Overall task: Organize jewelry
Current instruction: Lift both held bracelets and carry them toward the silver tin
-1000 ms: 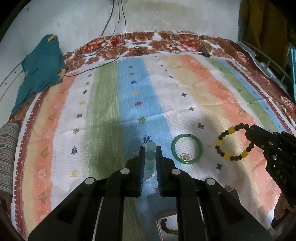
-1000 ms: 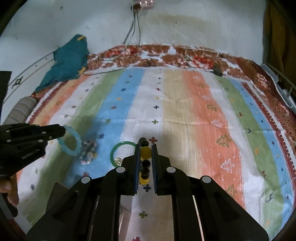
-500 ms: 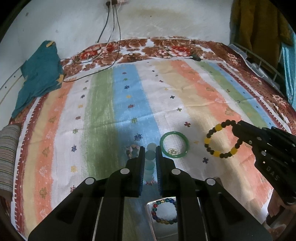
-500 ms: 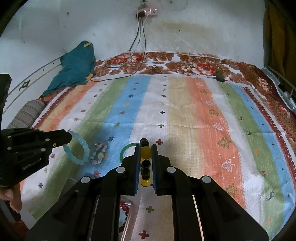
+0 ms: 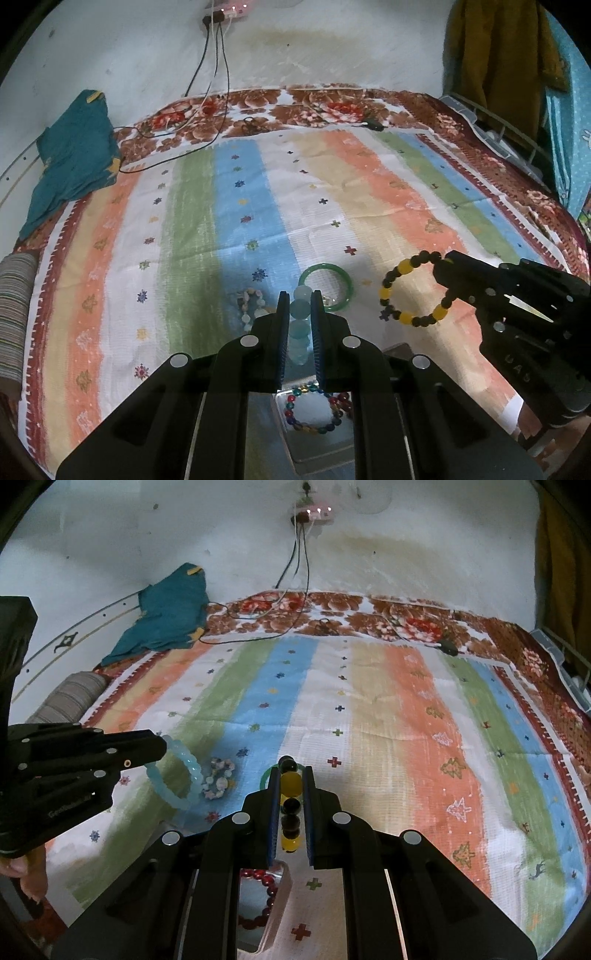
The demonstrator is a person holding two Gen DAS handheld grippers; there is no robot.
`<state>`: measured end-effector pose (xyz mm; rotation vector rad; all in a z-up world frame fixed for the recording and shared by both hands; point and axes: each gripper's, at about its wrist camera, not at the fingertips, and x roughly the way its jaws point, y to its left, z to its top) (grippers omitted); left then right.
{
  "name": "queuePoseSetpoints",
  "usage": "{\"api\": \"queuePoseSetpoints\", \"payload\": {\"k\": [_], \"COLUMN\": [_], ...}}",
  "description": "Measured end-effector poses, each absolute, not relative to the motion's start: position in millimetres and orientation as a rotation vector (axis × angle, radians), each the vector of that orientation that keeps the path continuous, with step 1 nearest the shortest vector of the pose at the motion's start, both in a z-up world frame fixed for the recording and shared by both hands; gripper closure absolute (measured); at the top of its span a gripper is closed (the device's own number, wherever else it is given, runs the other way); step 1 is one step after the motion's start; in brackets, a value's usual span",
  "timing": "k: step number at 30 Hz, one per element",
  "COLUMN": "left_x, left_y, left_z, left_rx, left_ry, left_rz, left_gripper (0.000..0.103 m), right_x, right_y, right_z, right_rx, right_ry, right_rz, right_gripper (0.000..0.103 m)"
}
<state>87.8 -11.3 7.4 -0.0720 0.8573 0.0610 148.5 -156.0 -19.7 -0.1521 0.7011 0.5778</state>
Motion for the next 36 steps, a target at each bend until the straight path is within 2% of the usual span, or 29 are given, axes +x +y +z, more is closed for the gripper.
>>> {"api": "queuePoseSetpoints", "payload": {"k": [36], "left_x": [36], "left_y": [-34], "left_z": [17], "left_rx": [-0.099], "left_ry": [0.861], "left_rz": [-0.009], "left_gripper": [0.092], "right_x": [92], "right_y": [-154], "right_z": [-17], "right_rx": [-0.162], "right_ry": [0.731], "right_rz": [0.716], "right_gripper": [0.091]}}
